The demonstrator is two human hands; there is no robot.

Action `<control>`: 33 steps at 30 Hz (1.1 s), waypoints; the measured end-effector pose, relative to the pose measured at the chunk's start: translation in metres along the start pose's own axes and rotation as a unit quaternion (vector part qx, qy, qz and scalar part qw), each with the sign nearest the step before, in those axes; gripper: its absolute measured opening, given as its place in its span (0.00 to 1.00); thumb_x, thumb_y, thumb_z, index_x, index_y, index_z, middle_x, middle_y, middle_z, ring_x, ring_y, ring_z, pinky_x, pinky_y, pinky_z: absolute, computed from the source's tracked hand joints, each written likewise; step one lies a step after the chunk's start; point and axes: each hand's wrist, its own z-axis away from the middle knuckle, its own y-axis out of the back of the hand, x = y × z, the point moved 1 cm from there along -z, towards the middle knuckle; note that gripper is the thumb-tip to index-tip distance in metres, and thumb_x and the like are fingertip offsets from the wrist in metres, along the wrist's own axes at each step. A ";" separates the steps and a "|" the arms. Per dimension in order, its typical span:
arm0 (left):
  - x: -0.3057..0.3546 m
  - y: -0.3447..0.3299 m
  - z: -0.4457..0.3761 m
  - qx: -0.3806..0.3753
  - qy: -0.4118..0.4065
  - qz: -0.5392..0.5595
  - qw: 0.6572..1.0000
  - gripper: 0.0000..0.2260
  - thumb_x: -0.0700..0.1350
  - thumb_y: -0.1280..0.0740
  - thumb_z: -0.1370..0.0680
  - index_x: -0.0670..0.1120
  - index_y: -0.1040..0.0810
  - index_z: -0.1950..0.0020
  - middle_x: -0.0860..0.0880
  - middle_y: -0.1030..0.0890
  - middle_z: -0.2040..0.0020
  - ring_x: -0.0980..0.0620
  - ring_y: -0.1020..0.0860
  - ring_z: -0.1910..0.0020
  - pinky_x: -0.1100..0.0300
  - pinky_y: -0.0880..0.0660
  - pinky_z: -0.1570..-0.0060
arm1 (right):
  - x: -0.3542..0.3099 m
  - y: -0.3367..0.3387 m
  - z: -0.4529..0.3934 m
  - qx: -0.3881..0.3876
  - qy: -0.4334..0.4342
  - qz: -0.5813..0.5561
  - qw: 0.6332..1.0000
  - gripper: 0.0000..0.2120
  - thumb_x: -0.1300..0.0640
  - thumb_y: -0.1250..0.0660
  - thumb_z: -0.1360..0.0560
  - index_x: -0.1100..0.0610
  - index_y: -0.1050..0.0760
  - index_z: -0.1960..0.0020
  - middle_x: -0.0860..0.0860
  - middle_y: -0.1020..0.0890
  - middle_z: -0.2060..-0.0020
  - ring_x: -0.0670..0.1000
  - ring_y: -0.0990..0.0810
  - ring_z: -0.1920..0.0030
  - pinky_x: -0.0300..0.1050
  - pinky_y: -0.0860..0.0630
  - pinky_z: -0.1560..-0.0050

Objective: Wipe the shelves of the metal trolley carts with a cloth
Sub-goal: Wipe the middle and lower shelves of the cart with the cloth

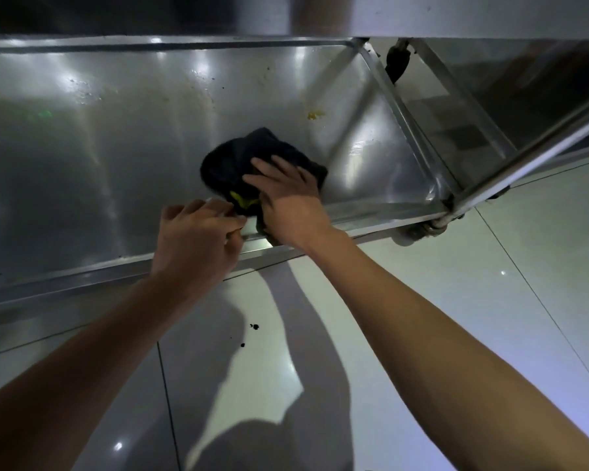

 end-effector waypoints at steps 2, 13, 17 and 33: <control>-0.001 -0.001 -0.001 0.012 -0.001 0.000 1.000 0.09 0.43 0.31 0.29 0.50 0.13 0.54 0.49 0.15 0.53 0.42 0.19 0.57 0.48 0.27 0.52 | 0.000 -0.002 -0.007 -0.002 0.005 -0.016 1.000 0.20 0.55 0.42 0.19 0.44 0.28 0.29 0.42 0.36 0.23 0.47 0.43 0.22 0.53 0.47 0.24; -0.031 0.009 -0.034 -0.130 0.083 -0.020 0.988 0.28 0.71 0.32 0.36 0.60 0.20 0.41 0.57 0.24 0.36 0.49 0.30 0.37 0.51 0.39 0.41 | 0.105 0.025 0.007 0.053 -0.121 -0.008 0.991 0.19 0.54 0.42 0.19 0.47 0.27 0.29 0.47 0.35 0.23 0.53 0.42 0.22 0.55 0.43 0.25; -0.036 0.010 -0.039 -0.158 0.074 -0.052 0.983 0.30 0.75 0.34 0.36 0.62 0.21 0.39 0.59 0.25 0.36 0.49 0.30 0.37 0.49 0.38 0.40 | 0.167 0.050 0.014 0.051 -0.246 0.029 0.967 0.20 0.55 0.45 0.17 0.49 0.31 0.26 0.49 0.39 0.21 0.56 0.44 0.21 0.59 0.43 0.24; -0.044 0.011 -0.040 -0.203 0.026 -0.070 0.976 0.29 0.71 0.42 0.31 0.62 0.23 0.35 0.57 0.26 0.33 0.47 0.28 0.36 0.47 0.34 0.42 | 0.016 -0.002 -0.062 0.022 -0.051 -0.026 0.998 0.22 0.57 0.43 0.19 0.45 0.28 0.27 0.45 0.36 0.22 0.55 0.44 0.21 0.61 0.49 0.24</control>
